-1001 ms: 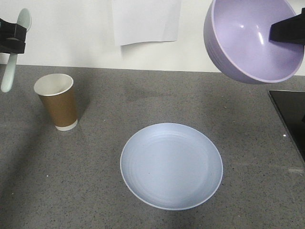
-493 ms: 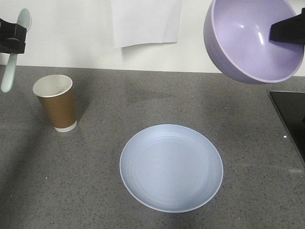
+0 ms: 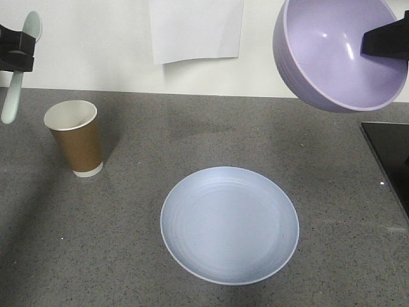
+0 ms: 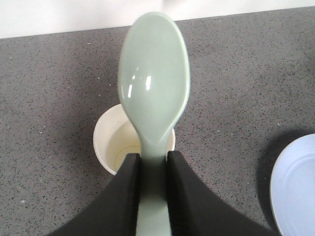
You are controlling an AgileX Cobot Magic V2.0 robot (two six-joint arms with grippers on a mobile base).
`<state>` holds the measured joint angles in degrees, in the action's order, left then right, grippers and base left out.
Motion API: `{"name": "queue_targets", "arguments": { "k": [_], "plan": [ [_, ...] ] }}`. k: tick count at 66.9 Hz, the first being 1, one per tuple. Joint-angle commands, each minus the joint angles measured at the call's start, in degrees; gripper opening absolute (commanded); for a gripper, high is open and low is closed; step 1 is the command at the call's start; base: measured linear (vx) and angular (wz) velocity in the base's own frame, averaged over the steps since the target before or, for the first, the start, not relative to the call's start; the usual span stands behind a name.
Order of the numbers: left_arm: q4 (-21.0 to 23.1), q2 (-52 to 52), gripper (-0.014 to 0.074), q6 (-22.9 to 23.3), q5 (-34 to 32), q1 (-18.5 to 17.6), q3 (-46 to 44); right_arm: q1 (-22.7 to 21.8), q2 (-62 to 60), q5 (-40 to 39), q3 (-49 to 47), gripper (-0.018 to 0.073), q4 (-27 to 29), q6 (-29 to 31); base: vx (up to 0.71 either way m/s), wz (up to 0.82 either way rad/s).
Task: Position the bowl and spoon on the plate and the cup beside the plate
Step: 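Drive up to the counter edge, centering the pale blue plate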
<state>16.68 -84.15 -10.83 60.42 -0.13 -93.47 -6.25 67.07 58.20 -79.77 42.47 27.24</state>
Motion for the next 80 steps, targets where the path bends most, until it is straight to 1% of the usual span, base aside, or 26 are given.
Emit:
{"name": "queue_targets", "arguments": {
  "k": [1,80],
  "plan": [
    [1.57,2.05,-0.0006,-0.02,-2.86,-0.09,-1.39,-0.34,-1.15,-2.66,-1.69,-0.0006,2.71,0.64,0.0,0.0],
    [1.57,2.05,-0.0006,-0.02,-2.86,-0.09,-1.39,-0.34,-1.15,-2.66,-1.69,-0.0006,2.71,0.64,0.0,0.0]
  ]
}}
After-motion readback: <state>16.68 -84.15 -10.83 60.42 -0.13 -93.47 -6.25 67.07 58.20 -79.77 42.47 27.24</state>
